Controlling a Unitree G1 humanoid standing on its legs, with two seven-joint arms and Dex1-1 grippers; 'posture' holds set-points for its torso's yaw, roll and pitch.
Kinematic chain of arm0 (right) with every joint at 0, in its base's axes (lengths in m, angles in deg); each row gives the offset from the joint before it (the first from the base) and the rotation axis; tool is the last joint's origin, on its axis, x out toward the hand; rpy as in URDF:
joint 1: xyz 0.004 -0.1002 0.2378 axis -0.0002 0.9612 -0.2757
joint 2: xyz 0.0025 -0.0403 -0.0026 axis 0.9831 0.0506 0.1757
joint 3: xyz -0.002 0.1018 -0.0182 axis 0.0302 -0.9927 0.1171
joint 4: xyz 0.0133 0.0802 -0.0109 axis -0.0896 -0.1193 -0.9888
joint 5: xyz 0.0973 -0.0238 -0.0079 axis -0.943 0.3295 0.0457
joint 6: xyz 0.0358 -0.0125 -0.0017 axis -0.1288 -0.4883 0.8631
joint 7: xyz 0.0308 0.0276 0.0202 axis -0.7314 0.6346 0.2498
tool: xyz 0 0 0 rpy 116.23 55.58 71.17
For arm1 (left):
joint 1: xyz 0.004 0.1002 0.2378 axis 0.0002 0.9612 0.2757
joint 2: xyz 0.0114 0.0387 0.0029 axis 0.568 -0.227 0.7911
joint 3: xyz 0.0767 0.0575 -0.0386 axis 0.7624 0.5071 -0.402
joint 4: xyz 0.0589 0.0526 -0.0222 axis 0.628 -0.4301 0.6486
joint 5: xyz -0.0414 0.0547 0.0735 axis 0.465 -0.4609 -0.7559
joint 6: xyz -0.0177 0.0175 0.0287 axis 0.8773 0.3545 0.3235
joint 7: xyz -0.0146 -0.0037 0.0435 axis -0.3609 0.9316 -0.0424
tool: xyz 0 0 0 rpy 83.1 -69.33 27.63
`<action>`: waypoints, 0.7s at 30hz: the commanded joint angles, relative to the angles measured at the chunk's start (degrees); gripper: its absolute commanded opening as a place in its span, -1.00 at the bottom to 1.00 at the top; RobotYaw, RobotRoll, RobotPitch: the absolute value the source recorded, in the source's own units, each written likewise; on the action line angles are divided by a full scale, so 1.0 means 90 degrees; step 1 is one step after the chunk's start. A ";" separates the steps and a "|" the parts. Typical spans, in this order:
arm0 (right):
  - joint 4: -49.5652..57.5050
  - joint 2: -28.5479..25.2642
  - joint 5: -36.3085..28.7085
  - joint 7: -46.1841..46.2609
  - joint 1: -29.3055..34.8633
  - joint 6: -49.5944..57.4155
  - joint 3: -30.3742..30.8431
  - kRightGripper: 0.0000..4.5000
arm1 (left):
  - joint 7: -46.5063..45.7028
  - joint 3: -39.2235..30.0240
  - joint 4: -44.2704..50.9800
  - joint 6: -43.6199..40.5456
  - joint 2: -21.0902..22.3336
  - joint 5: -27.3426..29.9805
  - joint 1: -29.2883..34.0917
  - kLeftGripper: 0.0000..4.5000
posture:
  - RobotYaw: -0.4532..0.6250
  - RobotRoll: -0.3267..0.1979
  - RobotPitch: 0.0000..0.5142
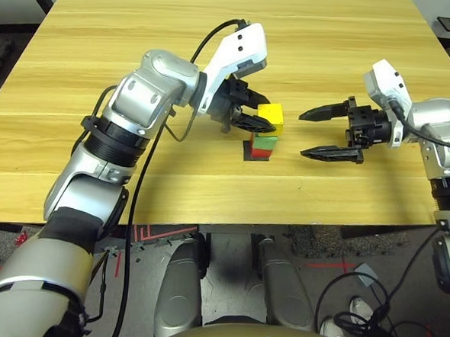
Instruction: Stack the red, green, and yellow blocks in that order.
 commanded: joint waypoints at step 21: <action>-0.1586 -0.0396 -0.0109 0.1844 -0.0131 -0.0081 -0.1609 1.00 | -0.3521 -0.4214 0.1493 -0.1860 0.0124 0.1034 0.0621 0.97 | 0.01 0.15 -0.16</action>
